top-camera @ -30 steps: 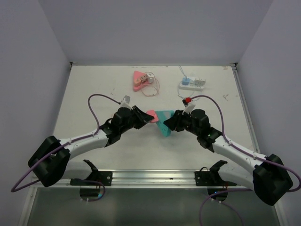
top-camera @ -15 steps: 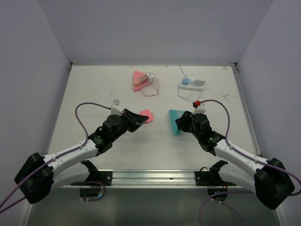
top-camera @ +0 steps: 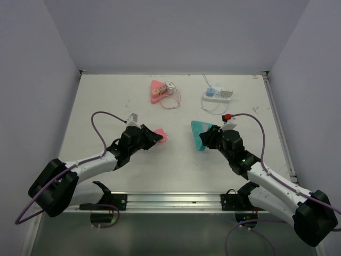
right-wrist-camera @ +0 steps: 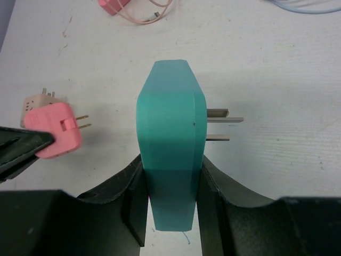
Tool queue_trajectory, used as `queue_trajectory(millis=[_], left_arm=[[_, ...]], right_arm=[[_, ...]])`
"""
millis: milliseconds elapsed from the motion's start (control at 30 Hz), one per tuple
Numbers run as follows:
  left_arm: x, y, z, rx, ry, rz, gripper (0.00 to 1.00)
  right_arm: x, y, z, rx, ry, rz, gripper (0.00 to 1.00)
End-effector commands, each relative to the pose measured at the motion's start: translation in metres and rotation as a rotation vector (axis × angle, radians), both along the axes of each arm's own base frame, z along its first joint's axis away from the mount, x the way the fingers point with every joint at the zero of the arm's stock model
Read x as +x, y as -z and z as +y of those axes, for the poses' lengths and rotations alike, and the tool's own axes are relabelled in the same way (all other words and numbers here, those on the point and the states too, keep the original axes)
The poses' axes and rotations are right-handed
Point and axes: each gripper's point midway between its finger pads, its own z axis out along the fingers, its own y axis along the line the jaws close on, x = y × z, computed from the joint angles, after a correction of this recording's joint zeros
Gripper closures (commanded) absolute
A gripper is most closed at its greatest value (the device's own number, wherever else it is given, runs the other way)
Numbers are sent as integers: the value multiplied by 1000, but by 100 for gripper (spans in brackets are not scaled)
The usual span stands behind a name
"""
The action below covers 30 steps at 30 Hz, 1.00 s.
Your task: Pull the plug off the socket
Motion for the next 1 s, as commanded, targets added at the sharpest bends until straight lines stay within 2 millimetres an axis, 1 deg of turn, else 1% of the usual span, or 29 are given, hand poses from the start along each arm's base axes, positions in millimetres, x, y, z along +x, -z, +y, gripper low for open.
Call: queue_trajectory(millis=[0,33,100,133,167,200,267,333,400,433,500,533,567,600,633,667,700,733,767,800,833,867,900,933,967], left_arm=[[13,10,8,57,49,-42,100],[16,20,10,75,48,-23,100],[26,22,12,93,47,-31,100],[28,32,12,115,54,-12,100],[31,36,11,126,62,-7,100],[36,43,11,146,68,12,100],[44,46,11,146,74,11,100],[46,58,13,155,69,38,98],[50,63,15,157,66,49,95],[51,68,16,162,64,62,92],[51,71,20,167,57,76,85],[50,73,22,175,53,80,80],[46,76,24,184,49,96,77],[46,74,26,188,43,92,74],[45,74,29,195,31,93,67],[41,77,32,205,27,106,64],[41,71,33,203,21,93,61],[41,69,35,210,16,87,55],[39,70,38,219,14,93,51],[39,63,38,216,11,74,47],[40,60,39,222,11,65,40],[38,58,40,226,11,68,37],[39,51,41,222,8,52,32],[39,47,41,221,10,41,25],[38,45,42,226,12,45,21]], right_arm=[[3,-30,10,38,-45,-72,100],[3,-30,11,37,-52,-74,100],[2,-31,12,37,-60,-76,100],[2,-30,13,35,-65,-74,100],[2,-30,14,36,-70,-75,100],[2,-30,15,38,-75,-72,100],[1,-29,16,38,-83,-70,100],[0,-28,18,37,-94,-65,100],[0,-27,18,34,-96,-64,100],[0,-26,17,32,-94,-62,100],[1,-26,17,30,-93,-62,100],[1,-25,18,28,-94,-59,100],[1,-24,17,27,-91,-58,100],[1,-23,17,25,-91,-55,100],[2,-21,17,22,-90,-52,100],[2,-22,18,23,-91,-52,100],[2,-20,18,21,-93,-49,100],[2,-21,19,22,-96,-50,100],[2,-20,19,21,-94,-47,100],[3,-20,18,18,-92,-49,100],[3,-21,18,18,-92,-49,100],[3,-20,18,16,-90,-45,100],[4,-20,17,10,-86,-44,100],[5,-20,16,7,-79,-44,100],[5,-21,14,2,-69,-45,100]])
